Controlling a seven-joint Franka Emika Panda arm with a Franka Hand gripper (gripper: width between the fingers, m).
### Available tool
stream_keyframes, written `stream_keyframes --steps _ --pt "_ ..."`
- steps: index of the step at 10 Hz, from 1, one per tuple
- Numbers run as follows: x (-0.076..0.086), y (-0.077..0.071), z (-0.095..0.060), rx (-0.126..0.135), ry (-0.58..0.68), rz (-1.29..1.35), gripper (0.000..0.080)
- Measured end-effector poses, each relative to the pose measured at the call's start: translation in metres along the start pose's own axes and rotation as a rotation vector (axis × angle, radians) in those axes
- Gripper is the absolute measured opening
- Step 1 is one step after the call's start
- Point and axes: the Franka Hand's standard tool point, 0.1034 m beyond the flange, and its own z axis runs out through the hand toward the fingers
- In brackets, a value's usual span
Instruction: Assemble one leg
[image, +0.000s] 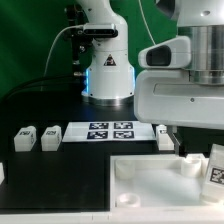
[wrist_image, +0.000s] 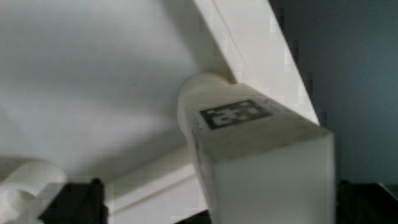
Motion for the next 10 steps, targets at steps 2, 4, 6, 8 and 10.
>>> stream_keyframes --steps 2,4,6,8,10 --pt "0.0013 0.0103 0.0044 0.000 0.013 -0.055 0.0649" --pt "0.0010 0.0092 0.0043 0.001 0.013 -0.048 0.0649" --pt "0.0011 0.0095 0.0043 0.001 0.013 -0.004 0.0389" --pt "0.0001 0.0082 0.0047 0.007 0.010 0.238 0.0291" --pt "0.0028 0.0036 0.0075 0.021 -0.005 0.553 0.0291"
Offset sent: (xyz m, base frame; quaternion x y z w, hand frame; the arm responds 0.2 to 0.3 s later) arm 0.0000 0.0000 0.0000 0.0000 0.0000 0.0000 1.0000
